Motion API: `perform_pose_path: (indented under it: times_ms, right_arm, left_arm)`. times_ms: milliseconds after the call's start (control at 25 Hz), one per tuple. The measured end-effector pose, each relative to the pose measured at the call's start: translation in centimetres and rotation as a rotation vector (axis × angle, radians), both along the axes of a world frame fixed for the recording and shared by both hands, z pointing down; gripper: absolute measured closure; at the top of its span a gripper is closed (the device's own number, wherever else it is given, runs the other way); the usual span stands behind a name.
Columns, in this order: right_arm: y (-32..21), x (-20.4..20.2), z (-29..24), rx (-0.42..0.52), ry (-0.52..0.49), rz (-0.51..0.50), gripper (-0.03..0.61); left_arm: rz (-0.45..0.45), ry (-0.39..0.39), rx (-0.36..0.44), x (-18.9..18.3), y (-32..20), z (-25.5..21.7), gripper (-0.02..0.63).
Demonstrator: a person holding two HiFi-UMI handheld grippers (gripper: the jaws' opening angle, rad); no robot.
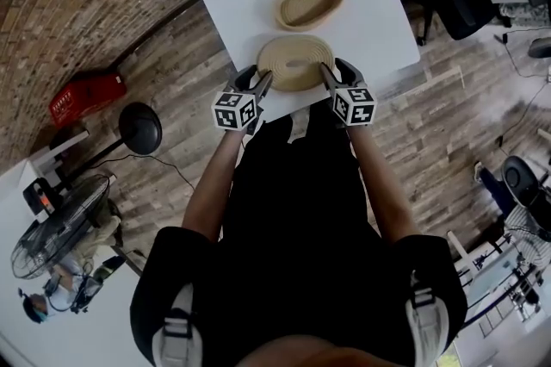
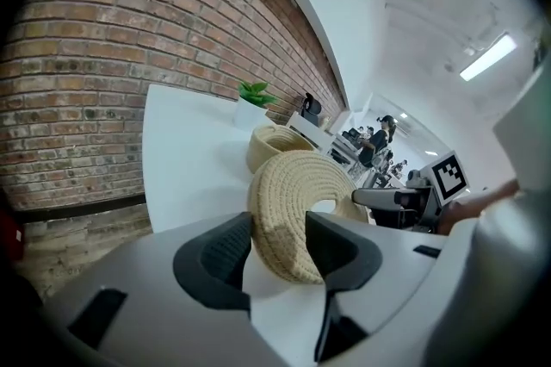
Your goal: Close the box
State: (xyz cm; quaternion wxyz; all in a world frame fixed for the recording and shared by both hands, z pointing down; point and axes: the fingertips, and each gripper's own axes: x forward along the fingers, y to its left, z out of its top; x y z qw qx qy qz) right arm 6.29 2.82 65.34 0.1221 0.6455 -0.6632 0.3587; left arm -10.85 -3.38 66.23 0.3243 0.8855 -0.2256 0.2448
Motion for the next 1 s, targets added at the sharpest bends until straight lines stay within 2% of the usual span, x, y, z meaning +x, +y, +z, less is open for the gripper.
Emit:
perform_pose_path:
  times_ms: [200, 360, 1000]
  right_arm:
    - [-1.3, 1.0, -1.4, 0.013, 0.022, -0.04, 0.413]
    - [-2.4, 1.8, -2.3, 0.018, 0.031, -0.076, 0.413]
    - [-7.0, 7.7, -3.6, 0.042, 0.013, -0.198, 0.413]
  left_arm:
    - [-0.043, -0.005, 0.021, 0.6, -0.6, -1.0, 0.427]
    - [-0.08, -0.006, 0.028, 0.9, -1.2, -1.5, 0.473]
    - [-0.233, 0.005, 0.064, 6.0, -3.7, -4.2, 0.485]
